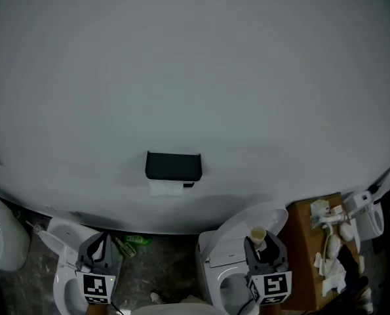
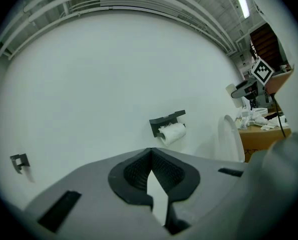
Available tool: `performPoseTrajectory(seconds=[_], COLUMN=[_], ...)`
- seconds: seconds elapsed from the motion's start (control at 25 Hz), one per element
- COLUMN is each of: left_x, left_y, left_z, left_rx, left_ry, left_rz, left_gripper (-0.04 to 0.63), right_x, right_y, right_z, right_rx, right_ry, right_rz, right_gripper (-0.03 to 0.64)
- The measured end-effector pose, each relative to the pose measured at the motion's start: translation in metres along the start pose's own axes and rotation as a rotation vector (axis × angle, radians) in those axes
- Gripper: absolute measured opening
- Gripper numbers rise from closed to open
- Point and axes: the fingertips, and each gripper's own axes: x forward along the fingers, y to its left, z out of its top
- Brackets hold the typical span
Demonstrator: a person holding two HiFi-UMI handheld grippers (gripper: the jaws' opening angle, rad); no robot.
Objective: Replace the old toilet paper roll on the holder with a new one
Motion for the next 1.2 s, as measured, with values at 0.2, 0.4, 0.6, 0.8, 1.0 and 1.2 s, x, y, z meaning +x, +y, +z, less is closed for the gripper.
performPoseTrajectory(seconds=[0.2, 0.4, 0.6, 0.8, 1.0, 1.2], left_x=[-0.012, -0.026, -0.032, -0.035, -0.042, -0.049], left_y=[0.000, 0.001, 0.001, -0.007, -0.010, -0.010], left_z=[-0.003, -0.005, -0.003, 0.003, 0.006, 0.007], left_rx=[-0.010, -0.023, -0.021, -0.005, -0.001, 0.000], left_ry=[0.003, 0.008, 0.002, -0.019, -0.018, -0.021], left_rz=[0.010, 0.033, 0.037, 0.016, 0.014, 0.016], left_gripper=[0.006, 0.006, 0.005, 0.006, 0.006, 0.006], right_x=[-0.017, -0.012, -0.007, -0.001, -0.002, -0.005], right_y=[-0.002, 0.006, 0.013, 0.023, 0.032, 0.038], right_z=[0.000, 0.003, 0.011, 0.019, 0.024, 0.025], right_rx=[0.071, 0.078, 0.070, 0.078, 0.078, 0.078], right_ry=[-0.012, -0.021, -0.041, -0.063, -0.071, -0.075], right_rz=[-0.001, 0.014, 0.032, 0.069, 0.094, 0.113], right_gripper=[0.190, 0.192, 0.191, 0.192, 0.190, 0.190])
